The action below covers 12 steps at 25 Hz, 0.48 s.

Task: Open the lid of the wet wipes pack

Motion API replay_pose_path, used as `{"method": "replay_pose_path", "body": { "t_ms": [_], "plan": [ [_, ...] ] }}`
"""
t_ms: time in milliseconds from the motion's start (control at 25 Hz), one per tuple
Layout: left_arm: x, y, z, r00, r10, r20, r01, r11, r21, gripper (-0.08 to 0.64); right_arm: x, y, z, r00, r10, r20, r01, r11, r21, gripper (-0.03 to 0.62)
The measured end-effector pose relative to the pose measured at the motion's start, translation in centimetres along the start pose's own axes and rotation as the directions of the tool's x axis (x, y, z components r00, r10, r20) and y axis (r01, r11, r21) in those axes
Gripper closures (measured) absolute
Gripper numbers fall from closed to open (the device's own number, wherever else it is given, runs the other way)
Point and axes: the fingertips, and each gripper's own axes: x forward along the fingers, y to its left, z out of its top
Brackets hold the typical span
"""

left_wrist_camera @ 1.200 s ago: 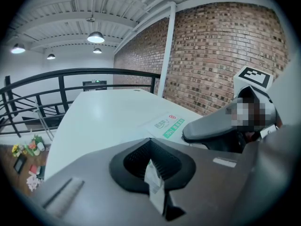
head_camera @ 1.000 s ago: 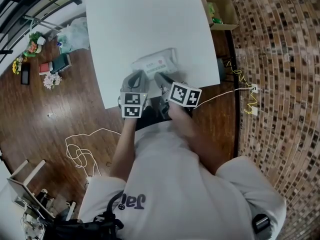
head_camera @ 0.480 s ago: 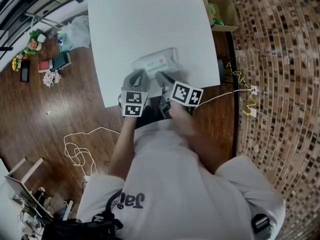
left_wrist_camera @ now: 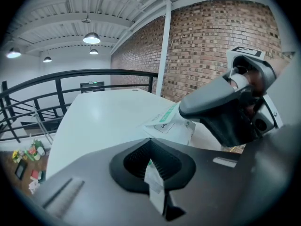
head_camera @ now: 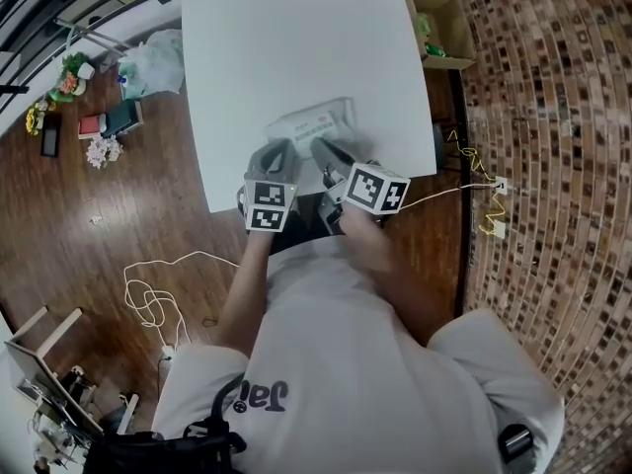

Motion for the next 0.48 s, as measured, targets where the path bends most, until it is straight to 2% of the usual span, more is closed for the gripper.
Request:
{"method": "replay_pose_path", "body": {
  "t_ms": [160, 280, 320, 360, 480],
  "plan": [
    [0.0, 0.1, 0.0, 1.0, 0.005, 0.004, -0.005, 1.0, -0.008, 0.545, 0.9, 1.6, 2.4, 0.999, 0.026, 0.02, -0.024, 0.995, -0.099, 0.57],
    [0.1, -0.1, 0.0, 1.0, 0.004, 0.003, -0.004, 1.0, -0.01, 0.545, 1.7, 2.2, 3.5, 0.999, 0.039, 0.022, -0.035, 0.989, -0.141, 0.565],
    [0.1, -0.2, 0.1, 1.0, 0.006, 0.002, -0.006, 1.0, -0.011, 0.545, 2.0, 2.2, 3.8, 0.999, 0.036, 0.019, -0.033, 0.987, -0.156, 0.567],
    [0.2, -0.2, 0.1, 1.0, 0.009, 0.002, -0.009, 1.0, -0.012, 0.545, 2.3, 2.2, 4.2, 0.999, 0.03, 0.015, -0.027, 0.984, -0.174, 0.606],
    [0.4, -0.2, 0.2, 1.0, 0.013, -0.001, -0.013, 1.0, -0.018, 0.545, 3.2, 2.1, 5.2, 1.0, 0.024, 0.004, -0.022, 0.977, -0.211, 0.606]
  ]
}}
